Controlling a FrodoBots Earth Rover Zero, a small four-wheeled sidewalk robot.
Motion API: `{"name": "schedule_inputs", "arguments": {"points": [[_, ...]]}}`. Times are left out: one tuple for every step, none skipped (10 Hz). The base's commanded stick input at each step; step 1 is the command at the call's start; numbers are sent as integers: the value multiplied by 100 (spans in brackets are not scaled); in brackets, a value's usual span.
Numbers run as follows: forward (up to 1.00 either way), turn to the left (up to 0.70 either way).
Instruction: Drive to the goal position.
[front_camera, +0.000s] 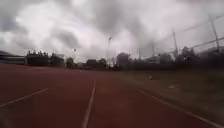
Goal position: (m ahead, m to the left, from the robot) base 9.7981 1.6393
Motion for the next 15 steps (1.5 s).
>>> {"name": "schedule_inputs", "arguments": {"points": [[100, 0], [100, 0], [100, 0], [100, 0], [100, 0], [100, 0], [100, 0], [100, 0], [68, 0], [24, 0], [0, 0], [0, 0], [0, 0], [0, 0], [0, 0]]}}
